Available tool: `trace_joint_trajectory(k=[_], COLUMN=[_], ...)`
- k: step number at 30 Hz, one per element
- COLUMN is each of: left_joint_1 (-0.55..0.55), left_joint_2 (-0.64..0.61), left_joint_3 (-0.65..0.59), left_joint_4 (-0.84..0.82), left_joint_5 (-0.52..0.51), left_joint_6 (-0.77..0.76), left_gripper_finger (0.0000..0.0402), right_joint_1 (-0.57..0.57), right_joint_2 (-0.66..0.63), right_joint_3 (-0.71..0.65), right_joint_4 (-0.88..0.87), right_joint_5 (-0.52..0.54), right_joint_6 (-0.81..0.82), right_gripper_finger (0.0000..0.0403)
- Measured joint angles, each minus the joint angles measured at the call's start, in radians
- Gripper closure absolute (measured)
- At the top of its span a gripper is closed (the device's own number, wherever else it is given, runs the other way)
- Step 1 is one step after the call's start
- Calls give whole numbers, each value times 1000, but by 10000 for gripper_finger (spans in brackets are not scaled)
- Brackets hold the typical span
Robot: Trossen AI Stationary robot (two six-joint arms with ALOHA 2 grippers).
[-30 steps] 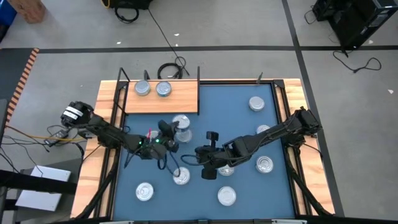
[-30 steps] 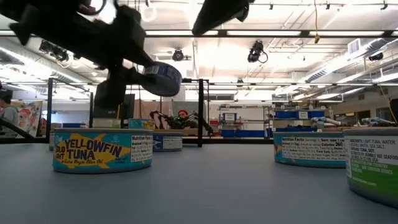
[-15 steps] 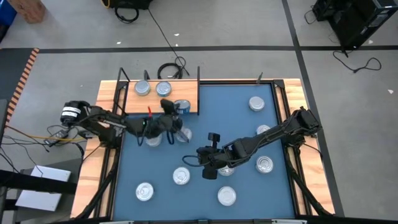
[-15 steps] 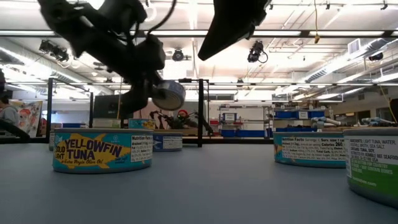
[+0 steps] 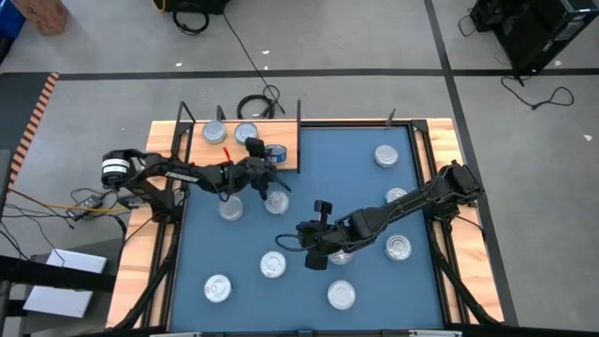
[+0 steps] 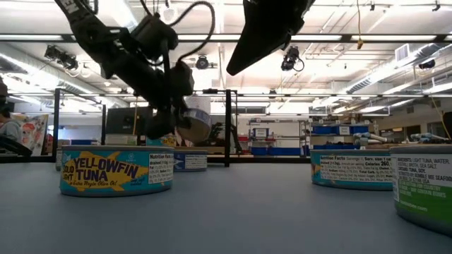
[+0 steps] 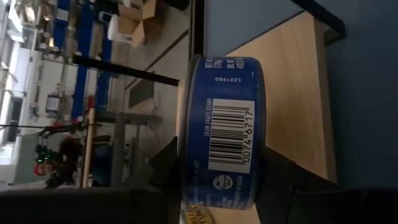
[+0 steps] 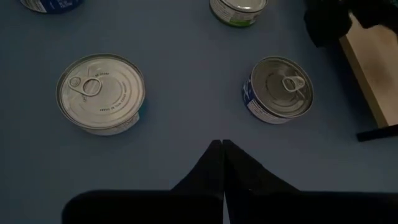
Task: Stack canned seafood by type on shelf
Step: Put the blue tuna can on the shelf
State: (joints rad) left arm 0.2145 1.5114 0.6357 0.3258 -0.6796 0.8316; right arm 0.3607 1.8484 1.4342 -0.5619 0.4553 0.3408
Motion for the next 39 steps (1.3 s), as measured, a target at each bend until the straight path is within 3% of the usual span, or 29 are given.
trace_joint_trajectory(k=[9,28,34,39], left_joint_1=[85,133,133,140], left_joint_2=[21,19,21,21], left_joint_3=[0,9,64,107], left_joint_4=[28,20,-74,-128], left_joint_5=[99,223,221,217], left_joint_6=[-6,-43,-97,-110], left_gripper_finger=[256,255,171,160], right_joint_1=[0,0,0,0], right_joint_2=[0,0,0,0], right_joint_3=[0,0,0,0], right_joint_4=[0,-1,-1,-1], right_joint_5=[-3,-4,-7,-11], right_joint_6=[-2,-3,-3,-3], right_gripper_finger=[398,398,398,398])
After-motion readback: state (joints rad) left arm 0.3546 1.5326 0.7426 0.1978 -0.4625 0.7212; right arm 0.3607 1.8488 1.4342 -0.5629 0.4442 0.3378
